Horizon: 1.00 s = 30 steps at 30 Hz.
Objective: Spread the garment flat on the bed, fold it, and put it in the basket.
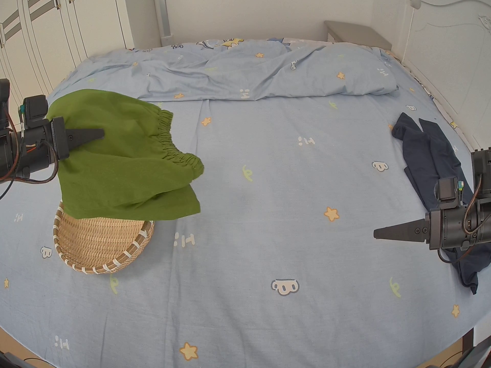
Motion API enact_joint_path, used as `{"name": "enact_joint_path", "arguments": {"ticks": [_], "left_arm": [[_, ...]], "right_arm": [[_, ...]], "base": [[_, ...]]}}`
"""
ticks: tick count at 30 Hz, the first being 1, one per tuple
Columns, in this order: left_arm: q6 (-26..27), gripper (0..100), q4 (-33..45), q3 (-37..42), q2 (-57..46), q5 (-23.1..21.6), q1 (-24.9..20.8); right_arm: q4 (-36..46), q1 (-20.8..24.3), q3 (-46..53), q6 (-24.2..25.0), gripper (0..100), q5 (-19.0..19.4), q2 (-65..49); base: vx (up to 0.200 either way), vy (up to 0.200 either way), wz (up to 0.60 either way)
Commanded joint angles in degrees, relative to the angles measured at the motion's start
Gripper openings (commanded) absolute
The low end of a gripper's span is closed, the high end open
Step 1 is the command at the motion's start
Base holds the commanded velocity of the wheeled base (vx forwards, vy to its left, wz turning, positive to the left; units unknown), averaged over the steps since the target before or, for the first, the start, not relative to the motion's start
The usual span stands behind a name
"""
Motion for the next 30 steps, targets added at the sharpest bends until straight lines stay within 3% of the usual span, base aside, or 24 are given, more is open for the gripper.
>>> {"name": "enact_joint_path", "arguments": {"ticks": [1,15,22,30], "left_arm": [[-2.8,0,-1.2,1.9,4.7,-1.3,4.8],[-4.5,0,-1.6,12.8,13.1,-1.3,15.8],[-4.5,0,-1.5,12.7,19.9,-0.5,16.2],[-6.0,0,-1.5,7.1,28.7,-0.3,16.3]], "right_arm": [[0.0,0.0,-0.1,0.0,100,0.0,0.0],[0.2,1.0,0.0,0.0,100,0.2,-1.9],[0.2,1.4,0.2,0.0,100,0.1,-1.8],[0.0,2.0,0.6,0.0,100,0.0,-1.7]], "base": [[0.0,0.0,0.0],[0.0,0.0,0.0],[0.0,0.0,0.0],[0.0,0.0,0.0]]}}
